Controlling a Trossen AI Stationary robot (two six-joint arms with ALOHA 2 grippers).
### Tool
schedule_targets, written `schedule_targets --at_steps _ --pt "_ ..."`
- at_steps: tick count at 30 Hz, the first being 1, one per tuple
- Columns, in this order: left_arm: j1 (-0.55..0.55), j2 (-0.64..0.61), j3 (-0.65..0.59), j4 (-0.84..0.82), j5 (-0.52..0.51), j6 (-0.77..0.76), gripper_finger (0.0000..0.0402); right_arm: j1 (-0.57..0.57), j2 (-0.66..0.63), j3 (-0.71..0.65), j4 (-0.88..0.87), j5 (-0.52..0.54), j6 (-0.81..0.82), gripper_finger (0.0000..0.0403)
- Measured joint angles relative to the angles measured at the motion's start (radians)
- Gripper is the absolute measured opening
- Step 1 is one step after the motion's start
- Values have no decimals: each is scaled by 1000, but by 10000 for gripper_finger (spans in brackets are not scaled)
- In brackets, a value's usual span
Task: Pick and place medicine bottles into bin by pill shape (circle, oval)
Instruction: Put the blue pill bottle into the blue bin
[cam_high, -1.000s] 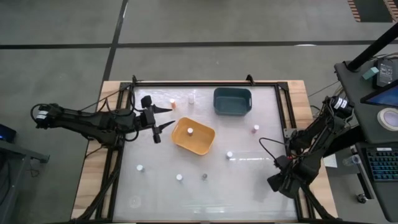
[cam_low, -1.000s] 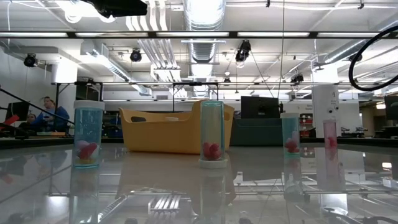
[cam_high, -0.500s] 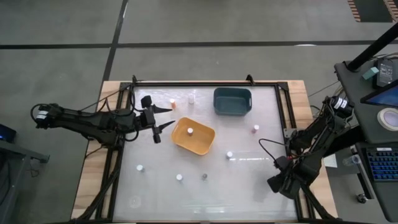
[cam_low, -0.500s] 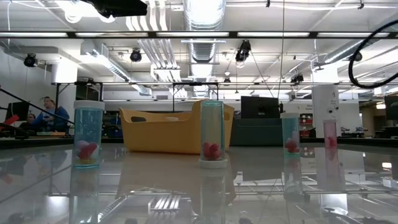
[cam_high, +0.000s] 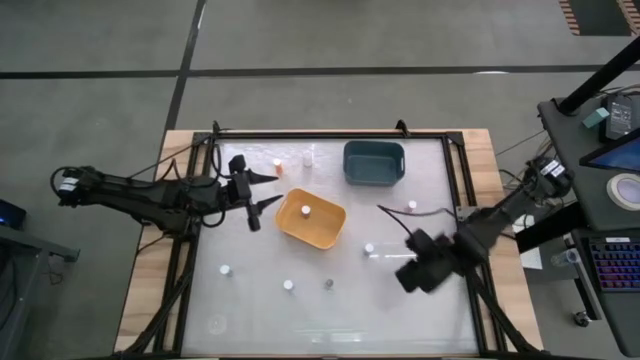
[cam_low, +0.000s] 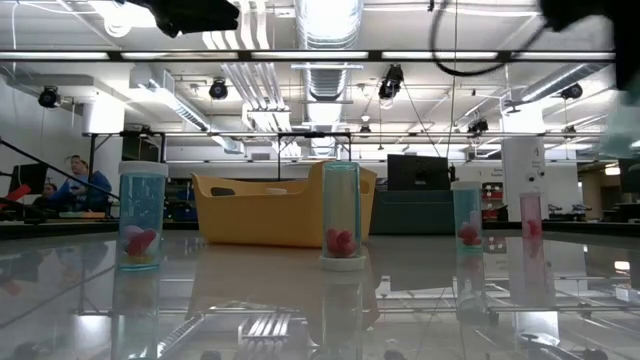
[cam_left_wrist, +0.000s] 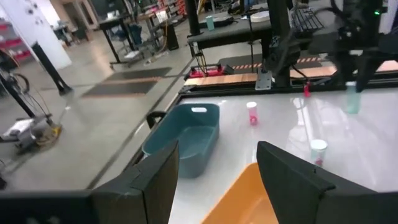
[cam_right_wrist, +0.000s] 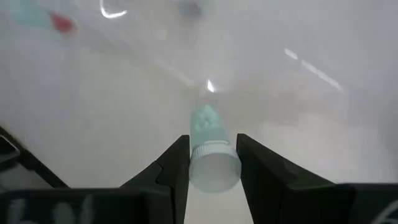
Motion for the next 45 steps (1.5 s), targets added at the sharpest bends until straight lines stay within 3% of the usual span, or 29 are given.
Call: schedule_targets --at_steps 8,16,20,32,36,45 --pt "-13 47 4 -3 10 -25 200 -311 44 248 -1 -46 -529 111" --pt "-12 48 14 -1 10 -15 200 -598 127 513 -12 -43 -922 111" --pt "-12 45 14 2 9 11 200 -730 201 630 -83 -43 -1025 111" --pt "-12 44 13 0 6 60 200 -1033 498 985 -506 14 -1297 111" --pt "-12 44 13 0 -1 63 200 -1108 571 1034 -586 13 -1353 111" --pt "-12 44 12 0 -2 65 200 -1219 644 1022 -584 -72 -1447 111"
